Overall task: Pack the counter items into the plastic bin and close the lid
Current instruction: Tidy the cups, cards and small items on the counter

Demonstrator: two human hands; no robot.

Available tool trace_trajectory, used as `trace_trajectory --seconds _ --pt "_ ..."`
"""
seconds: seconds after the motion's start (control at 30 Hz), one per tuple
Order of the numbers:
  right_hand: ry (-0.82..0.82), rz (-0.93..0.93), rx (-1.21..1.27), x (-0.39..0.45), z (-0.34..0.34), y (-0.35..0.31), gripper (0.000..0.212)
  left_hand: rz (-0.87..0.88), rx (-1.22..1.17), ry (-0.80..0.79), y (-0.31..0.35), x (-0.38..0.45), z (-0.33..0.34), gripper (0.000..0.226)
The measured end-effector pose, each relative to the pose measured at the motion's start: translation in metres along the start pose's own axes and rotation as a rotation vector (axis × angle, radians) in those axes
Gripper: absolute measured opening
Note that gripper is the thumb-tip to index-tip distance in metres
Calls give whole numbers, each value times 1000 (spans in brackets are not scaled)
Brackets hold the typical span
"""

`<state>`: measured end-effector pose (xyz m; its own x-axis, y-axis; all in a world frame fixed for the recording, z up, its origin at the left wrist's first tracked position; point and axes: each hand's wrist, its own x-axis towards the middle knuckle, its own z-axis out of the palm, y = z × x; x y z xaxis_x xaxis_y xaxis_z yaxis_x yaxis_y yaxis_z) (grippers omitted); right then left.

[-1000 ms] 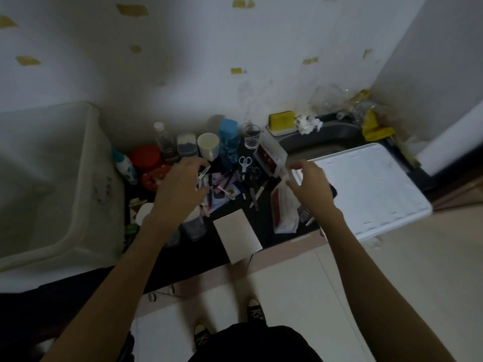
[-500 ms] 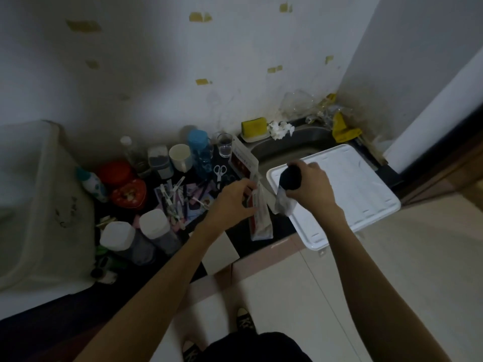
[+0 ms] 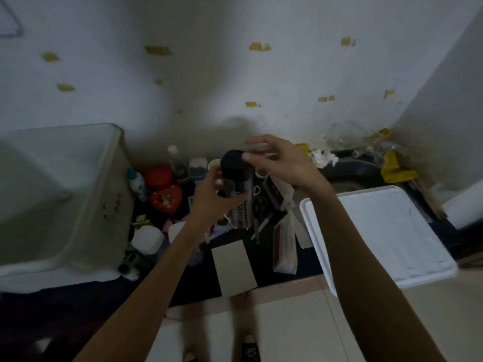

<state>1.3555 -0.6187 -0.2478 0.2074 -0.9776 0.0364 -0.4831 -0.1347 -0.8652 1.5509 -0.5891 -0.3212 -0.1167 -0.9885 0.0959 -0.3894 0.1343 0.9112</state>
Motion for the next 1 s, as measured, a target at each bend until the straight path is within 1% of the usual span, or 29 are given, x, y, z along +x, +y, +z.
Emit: trace_trajectory --seconds 0.03,0.07,0.1,0.13,0.2,0.23,0.3,0.37,0.43,0.5,0.57,0.63,0.77,0.9,1.0 --pt "33 27 61 18 9 11 44 -28 -3 37 -5 -1 -10 70" --pt "79 56 62 36 19 24 43 -53 -13 73 -9 -2 -20 70" --pt "117 83 -3 55 29 39 45 -76 -19 107 -14 -3 -27 70" --pt "126 109 -108 72 40 54 50 -91 -15 138 -18 -5 -35 67" --pt "76 158 -297 100 61 80 65 -108 3 188 -24 -9 -45 63" --pt "47 171 -354 112 70 89 74 -117 6 207 -26 -10 -49 62" --pt "21 186 -410 132 83 104 90 -137 8 232 -28 -11 -54 61" --pt "6 209 -439 151 94 116 100 -154 -5 254 -30 -12 -56 63" --pt "-19 209 -428 165 103 128 100 -163 -5 273 -31 -13 -58 65" --pt "-36 183 -417 171 109 138 90 -164 6 286 -30 -15 -59 64" --pt "1 164 -427 171 111 143 76 -161 13 306 -29 -16 -61 62" --pt "60 132 -410 167 109 140 69 -150 21 314 -24 -18 -64 61" --pt "156 -9 -350 155 83 109 69 -115 35 327 -11 -18 -74 64" --pt "121 -114 -322 131 50 64 75 -82 35 330 3 -25 -89 65" --pt "54 -169 -299 102 36 25 79 -53 7 261 12 -40 -107 67"
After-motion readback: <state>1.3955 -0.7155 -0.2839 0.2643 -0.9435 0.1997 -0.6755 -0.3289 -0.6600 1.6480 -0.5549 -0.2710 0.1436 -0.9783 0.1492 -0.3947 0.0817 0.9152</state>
